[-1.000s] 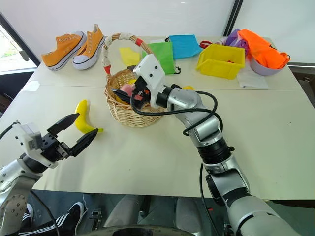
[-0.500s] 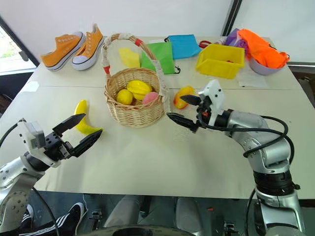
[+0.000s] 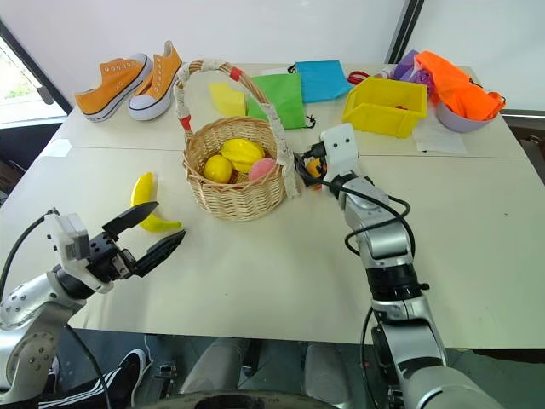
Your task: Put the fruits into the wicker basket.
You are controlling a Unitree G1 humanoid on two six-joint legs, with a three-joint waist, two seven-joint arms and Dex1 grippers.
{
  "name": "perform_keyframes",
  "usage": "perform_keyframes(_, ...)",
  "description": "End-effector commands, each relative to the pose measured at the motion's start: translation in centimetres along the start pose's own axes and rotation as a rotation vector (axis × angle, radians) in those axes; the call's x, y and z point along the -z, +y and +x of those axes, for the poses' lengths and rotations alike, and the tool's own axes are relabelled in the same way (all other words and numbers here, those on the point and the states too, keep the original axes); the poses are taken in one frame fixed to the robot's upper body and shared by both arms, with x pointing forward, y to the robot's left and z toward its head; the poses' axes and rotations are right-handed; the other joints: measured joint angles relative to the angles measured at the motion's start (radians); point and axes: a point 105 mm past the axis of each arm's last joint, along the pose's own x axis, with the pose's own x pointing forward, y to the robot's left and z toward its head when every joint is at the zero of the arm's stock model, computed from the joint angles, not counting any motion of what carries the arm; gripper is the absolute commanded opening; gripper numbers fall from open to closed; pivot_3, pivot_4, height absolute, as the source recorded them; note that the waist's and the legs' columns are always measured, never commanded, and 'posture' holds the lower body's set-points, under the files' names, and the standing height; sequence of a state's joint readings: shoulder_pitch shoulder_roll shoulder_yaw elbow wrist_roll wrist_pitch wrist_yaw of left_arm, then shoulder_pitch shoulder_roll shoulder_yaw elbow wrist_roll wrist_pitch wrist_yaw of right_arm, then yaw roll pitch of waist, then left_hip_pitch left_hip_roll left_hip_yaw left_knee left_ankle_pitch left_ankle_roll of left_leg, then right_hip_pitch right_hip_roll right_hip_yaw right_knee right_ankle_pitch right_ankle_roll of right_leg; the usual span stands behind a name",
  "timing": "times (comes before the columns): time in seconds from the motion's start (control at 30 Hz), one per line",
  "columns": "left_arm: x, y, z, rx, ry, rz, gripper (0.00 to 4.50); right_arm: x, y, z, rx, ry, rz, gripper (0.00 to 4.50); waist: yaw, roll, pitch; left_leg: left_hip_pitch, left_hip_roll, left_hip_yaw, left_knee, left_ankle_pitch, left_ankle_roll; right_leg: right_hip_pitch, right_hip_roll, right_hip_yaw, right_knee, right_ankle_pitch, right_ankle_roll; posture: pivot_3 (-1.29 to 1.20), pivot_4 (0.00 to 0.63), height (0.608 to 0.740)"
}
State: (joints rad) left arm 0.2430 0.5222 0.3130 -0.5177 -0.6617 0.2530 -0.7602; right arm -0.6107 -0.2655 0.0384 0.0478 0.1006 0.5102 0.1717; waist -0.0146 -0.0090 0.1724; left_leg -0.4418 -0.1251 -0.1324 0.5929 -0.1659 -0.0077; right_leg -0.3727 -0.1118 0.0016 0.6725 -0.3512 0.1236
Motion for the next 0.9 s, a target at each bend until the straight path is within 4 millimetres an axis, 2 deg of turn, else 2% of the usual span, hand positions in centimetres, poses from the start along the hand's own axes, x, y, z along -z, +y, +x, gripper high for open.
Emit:
perform_keyframes(0.03,-1.0,-0.8,0.2,0.012,-0.037,0.036,4.50,-0.5,-0.6,0.3,0.036,-0.011,-0.026,4.43,0.000,0.000,0.000,0.000,0.000,0.000,0.000,0.000,0.000,0.000,0.000,0.000,0.000,0.000,0.000,0.00,0.150,0.740)
perform_keyframes(0.2,-0.6,-1.0,0.0,-0.007,-0.034,0.028,4.50,1.3,-0.7,0.7,0.046,0.094,0.032,4.43,-0.006,0.000,0.000,0.000,0.000,0.000,0.000,0.000,0.001,0.000,0.000,0.000,0.002,0.000,0.000,0.00,0.150,0.740)
perform_keyframes(0.43,-0.6,-1.3,0.1,-0.006,-0.039,0.034,4.50,2.9,-1.2,0.6,0.118,0.187,0.064,4.43,-0.003,0.000,0.000,0.001,0.000,0.000,0.000,0.000,0.000,-0.001,0.000,0.001,0.004,0.000,0.000,0.00,0.150,0.740)
perform_keyframes(0.5,-0.7,-1.3,0.3,-0.003,-0.041,0.036,4.50,3.4,-1.2,0.5,0.126,0.220,0.119,4.43,-0.003,0.000,0.000,0.001,0.000,0.000,0.000,0.000,0.000,-0.001,0.000,0.001,0.004,0.000,0.000,0.00,0.150,0.740)
perform_keyframes(0.63,-0.7,-1.1,0.4,-0.001,-0.041,0.038,4.50,3.2,-0.5,0.3,0.114,0.251,0.255,4.43,-0.003,0.000,-0.001,0.001,0.000,0.000,0.000,0.000,0.000,0.000,0.000,0.001,0.004,0.000,0.000,0.00,0.150,0.740)
perform_keyframes(0.87,-0.7,-1.1,0.7,0.002,-0.045,0.038,4.50,3.6,-1.0,0.1,0.135,0.275,0.281,4.43,-0.003,0.001,-0.001,0.002,0.000,0.000,0.000,0.000,0.000,0.000,0.000,0.001,0.004,0.000,0.000,0.00,0.150,0.740)
perform_keyframes(0.9,-0.7,-1.0,0.8,0.001,-0.045,0.039,4.50,3.5,-1.1,0.1,0.137,0.273,0.275,4.06,-0.003,0.001,-0.001,0.002,0.000,0.000,0.000,0.000,0.000,0.000,0.000,0.001,0.004,0.000,0.000,0.00,0.150,0.740)
